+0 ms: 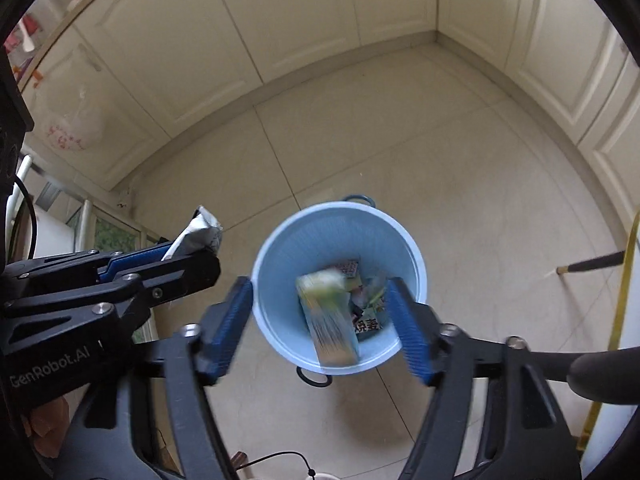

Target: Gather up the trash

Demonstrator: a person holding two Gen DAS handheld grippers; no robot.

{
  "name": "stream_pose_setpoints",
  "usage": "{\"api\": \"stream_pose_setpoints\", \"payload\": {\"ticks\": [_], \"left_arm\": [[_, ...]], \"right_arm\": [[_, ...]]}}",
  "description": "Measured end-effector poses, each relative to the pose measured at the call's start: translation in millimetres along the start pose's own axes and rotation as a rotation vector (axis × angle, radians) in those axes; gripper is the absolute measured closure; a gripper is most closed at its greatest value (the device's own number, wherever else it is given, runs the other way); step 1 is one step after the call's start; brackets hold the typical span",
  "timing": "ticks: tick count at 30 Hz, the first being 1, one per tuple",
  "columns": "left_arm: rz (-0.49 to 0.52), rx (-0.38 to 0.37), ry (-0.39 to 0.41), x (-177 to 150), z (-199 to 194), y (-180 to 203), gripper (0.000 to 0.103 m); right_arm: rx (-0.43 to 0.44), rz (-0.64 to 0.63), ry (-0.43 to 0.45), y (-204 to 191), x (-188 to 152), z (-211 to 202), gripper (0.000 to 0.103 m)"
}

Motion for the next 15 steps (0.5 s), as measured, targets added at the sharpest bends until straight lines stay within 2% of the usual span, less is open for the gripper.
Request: {"api": "stream_pose_setpoints", "payload": {"ticks": [2,5,7,9,10,13,15], "left_arm": [[-0.001,0.001,-0.013,2.9,3.8,4.3,0.088],[-0.003,0.022,-0.035,4.7,14.5,5.2,0.079],[-0.015,0.048,-0.048,9.9,19.8,7.6,0.068],[-0.022,0.077,-0.040,15.4,20.9,12.9,0.045],[-0.027,0.089,-0.032,17.2,18.4,10.7,0.042],[-0.031,0.097,-0.020,23.5,14.4,8.6,0.040],[-0.034,0.125,0.004,26.6,3.4,2.7,0.040]], "right_arm": [[-0.010,0.008,0.000,3.6,-3.0,1.7,0.035],[-0.015,0.022,-0.007,9.3,-3.7,-0.4,0.033],[-0.038,0.020,-0.003,14.4,-5.6,-4.8,0.033],[-0.038,0.029,0.002,16.2,-6.4,-8.8,0.033],[-0.043,0.038,0.006,18.2,-6.8,-11.4,0.032],[-0.035,0.047,0.016,17.9,-5.6,-20.1,0.026],[-0.033,0.044,0.028,15.8,-3.4,-28.3,0.025]]}}
Point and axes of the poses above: each gripper's, at about its wrist camera, not at the fingertips, and z roughly the way its jaws point, y to its right, x to its top, the point moved 9 cm from there along z, roughly the way its jaws point, and after that the axes turned 9 degrees about -z, right-handed, at the moved point
